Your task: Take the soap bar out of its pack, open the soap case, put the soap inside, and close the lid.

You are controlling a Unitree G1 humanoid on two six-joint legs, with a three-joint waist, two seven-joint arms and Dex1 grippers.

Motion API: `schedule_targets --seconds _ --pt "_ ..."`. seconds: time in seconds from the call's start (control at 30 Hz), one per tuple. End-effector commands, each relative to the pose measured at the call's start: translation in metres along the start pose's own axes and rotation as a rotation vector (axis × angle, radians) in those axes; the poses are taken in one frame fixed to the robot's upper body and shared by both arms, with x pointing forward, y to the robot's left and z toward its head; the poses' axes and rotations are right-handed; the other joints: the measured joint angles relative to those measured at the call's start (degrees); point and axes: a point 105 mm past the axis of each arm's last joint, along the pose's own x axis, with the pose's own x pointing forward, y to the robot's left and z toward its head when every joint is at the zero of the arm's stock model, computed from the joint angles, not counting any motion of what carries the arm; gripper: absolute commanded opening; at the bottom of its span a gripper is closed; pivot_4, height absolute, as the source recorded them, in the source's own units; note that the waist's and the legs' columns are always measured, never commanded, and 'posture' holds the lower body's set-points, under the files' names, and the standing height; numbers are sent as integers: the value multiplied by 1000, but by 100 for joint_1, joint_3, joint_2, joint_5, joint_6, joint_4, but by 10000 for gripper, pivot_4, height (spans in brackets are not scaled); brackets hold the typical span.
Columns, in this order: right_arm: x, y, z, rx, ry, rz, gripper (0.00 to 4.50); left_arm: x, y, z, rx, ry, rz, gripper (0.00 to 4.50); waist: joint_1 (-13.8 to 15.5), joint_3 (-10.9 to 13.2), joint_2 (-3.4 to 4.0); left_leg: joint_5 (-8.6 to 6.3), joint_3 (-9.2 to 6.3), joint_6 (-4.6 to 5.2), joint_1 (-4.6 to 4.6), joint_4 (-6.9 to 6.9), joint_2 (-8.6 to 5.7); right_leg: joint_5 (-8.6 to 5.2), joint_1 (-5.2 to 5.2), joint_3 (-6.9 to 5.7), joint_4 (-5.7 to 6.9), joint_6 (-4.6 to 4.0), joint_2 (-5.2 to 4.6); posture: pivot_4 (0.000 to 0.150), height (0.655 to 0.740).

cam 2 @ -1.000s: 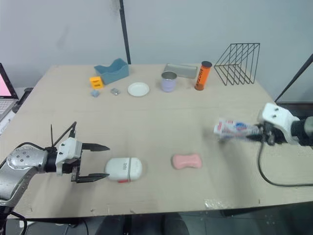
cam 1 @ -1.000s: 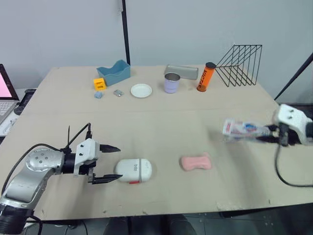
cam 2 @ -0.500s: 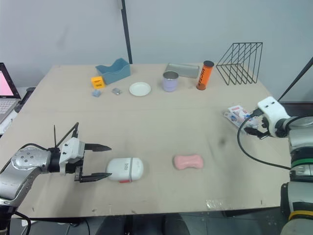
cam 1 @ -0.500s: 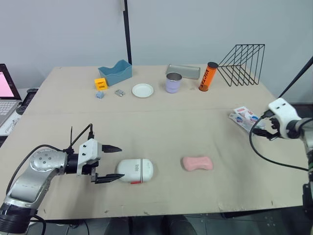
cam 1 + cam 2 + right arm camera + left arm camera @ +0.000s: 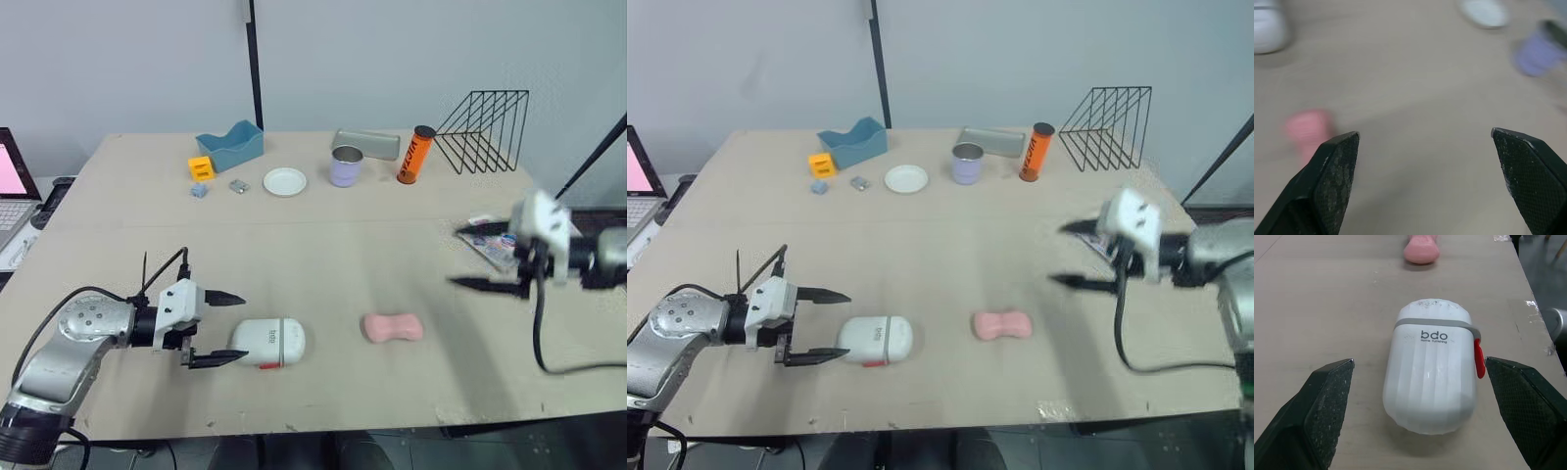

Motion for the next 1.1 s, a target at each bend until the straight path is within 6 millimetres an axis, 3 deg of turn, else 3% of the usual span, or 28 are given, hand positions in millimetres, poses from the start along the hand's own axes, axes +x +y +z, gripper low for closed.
schedule_targets --seconds 0.03,0.27,0.47,0.73,1.1 --pt "9 12 19 -87 -63 42 44682 -2 2 2 34 6 1 45000 -1 1 -1 0 1 0 0 2 0 0 -1 4 0 -4 0 1500 7393" --pt "29 27 34 -140 -140 102 44682 0 1 -7 30 42 -7 45000 5 1 -4 -6 10 -6 -2 6 -1 -5 -6 14 0 -6 3 1500 7393" --pt "39 33 35 -126 -151 142 44682 17 -2 -12 11 6 -14 45000 5 1 -7 -9 14 -8 -2 9 -2 -7 -4 15 0 -9 2 1500 7393" --pt "40 33 28 -119 -112 137 44682 32 -8 -19 34 18 -50 45000 3 0 -8 -9 12 -8 -2 11 -2 -6 -5 18 0 -8 4 1500 7393" --pt "41 35 23 -113 -94 126 44682 34 -3 -32 59 83 -58 45000 3 0 -9 -10 12 -6 -2 11 -2 -5 -6 20 0 -8 7 1500 7393"
